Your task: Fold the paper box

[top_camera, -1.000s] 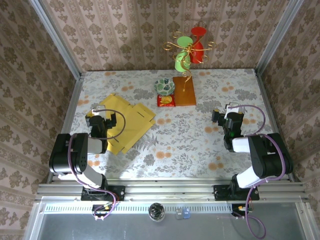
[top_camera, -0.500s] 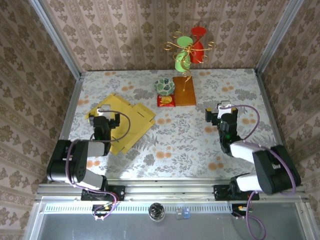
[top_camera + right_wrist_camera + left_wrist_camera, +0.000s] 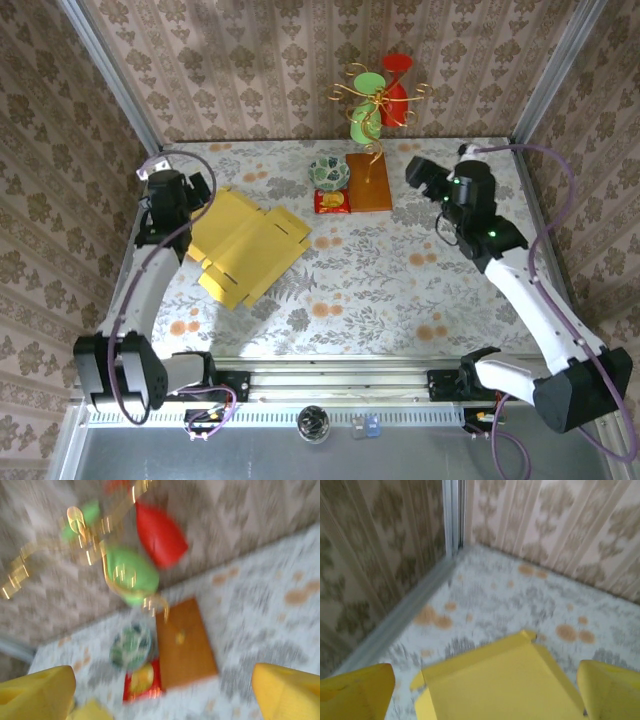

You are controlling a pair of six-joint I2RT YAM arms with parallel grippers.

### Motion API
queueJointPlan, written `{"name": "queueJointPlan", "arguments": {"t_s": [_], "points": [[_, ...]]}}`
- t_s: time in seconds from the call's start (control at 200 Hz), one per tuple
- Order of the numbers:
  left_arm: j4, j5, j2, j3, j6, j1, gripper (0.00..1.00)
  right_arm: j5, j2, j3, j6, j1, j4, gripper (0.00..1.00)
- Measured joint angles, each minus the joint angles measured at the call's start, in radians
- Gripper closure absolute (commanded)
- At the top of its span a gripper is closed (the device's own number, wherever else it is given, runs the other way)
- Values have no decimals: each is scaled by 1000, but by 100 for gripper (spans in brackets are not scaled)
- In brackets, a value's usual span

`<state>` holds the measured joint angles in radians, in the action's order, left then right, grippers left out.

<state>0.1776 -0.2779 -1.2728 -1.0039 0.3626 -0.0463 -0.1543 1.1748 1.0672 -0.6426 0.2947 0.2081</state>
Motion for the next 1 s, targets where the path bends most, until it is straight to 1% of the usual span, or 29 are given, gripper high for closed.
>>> {"name": "queueJointPlan", "arguments": {"t_s": [0.02,0.065,0.12,0.185,0.215,0.305,0.44,0.565,0.66,0.83,1.0], "points": [[50,18,-36,-31,14,7,20,19,23,0,-26,13,20,29],[145,64,-117,-97,35,18,25,62,72,-2,-80,40,56,30],[248,122,-214,-160,56,43,30,111,127,-14,-144,74,68,31],[333,176,-303,-196,72,77,35,162,179,-39,-219,119,68,32],[369,203,-339,-203,79,93,40,181,200,-48,-250,140,63,32],[441,258,-410,-204,87,123,48,237,270,-52,-325,204,34,32],[481,321,-469,-203,88,124,53,318,391,-39,-414,275,-41,33],[479,360,-503,-194,86,103,53,385,486,-40,-489,306,-131,33],[473,360,-522,-165,81,60,53,418,533,-40,-525,308,-185,32],[465,338,-521,-102,79,-44,57,430,548,-40,-547,304,-236,32],[446,313,-496,-71,80,-110,59,433,568,-40,-555,282,-277,32]]}}
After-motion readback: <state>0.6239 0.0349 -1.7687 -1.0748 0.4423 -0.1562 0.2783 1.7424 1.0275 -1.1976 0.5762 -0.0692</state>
